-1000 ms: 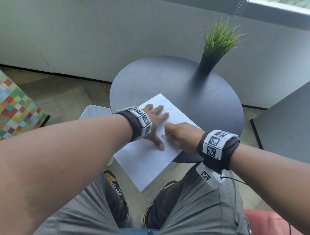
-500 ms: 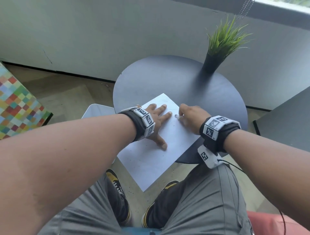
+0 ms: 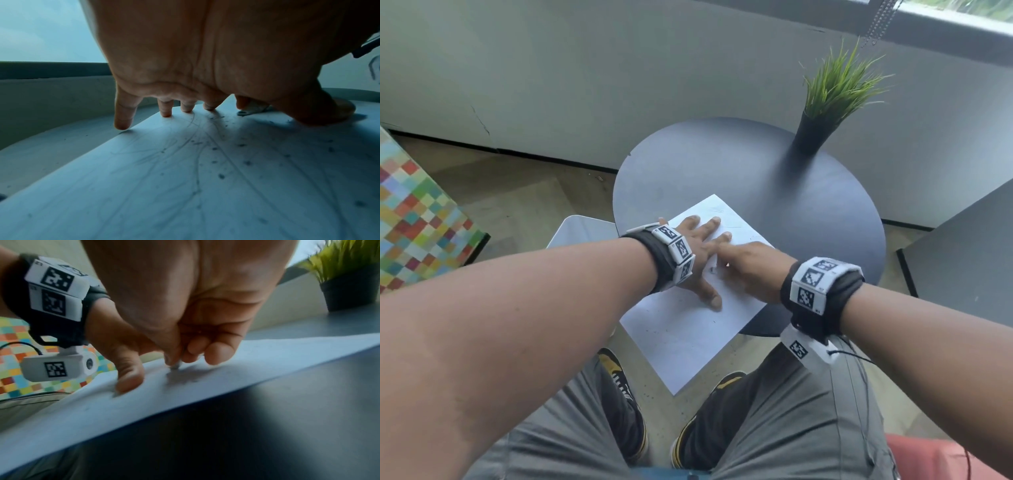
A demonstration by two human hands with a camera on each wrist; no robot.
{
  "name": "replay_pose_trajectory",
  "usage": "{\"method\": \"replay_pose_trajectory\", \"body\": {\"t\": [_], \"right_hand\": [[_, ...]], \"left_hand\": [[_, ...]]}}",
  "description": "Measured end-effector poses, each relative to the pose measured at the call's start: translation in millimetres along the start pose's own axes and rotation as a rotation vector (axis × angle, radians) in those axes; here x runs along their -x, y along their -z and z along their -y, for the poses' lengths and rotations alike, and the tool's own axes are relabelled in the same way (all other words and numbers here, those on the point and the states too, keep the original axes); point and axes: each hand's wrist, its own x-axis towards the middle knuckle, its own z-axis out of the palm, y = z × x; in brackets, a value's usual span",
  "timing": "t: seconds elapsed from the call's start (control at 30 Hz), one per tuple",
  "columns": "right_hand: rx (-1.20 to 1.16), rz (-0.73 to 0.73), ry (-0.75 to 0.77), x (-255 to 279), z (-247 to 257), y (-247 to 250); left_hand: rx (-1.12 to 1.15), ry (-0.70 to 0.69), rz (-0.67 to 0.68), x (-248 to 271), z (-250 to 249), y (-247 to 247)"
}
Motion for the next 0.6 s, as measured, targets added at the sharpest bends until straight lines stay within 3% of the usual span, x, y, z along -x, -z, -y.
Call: {"method": "replay_pose_trajectory", "body": {"t": [0.13,0.17,0.3,0.33,0.47,0.53,0.6], "right_hand": [[-0.026,-0.130,-0.353,-11.8,-30.7,12.0],[-0.006,-0.127,-0.334,-9.4,-25.4,9.2],[0.027,0.061,0.004,9.7,3.4,-1.9],[0.017,0.052,-0.007,10.5,-1.0,1.8],[-0.013,-0.112,-0.345,1.9,-25.7,7.9],[0.037,-0.072,-0.246,4.9,-5.4,0.9],[0.044,0.064,-0.023,14.9,14.5,-3.9]], "left_hand": [[-0.024,0.010,-0.002,-2.3,-0.3,-1.0],[-0.026,0.012,0.002,-2.1,-0.3,-1.1],[-0.020,0.009,0.002,-1.7,-0.3,-0.7],[-0.025,0.010,0.003,-1.4,-0.5,-0.1],[-0.033,0.018,0.013,-1.3,-1.5,0.9],[-0.036,0.018,0.012,-0.3,-1.3,0.9],[-0.035,0.010,0.010,0.9,-0.7,1.0]]}}
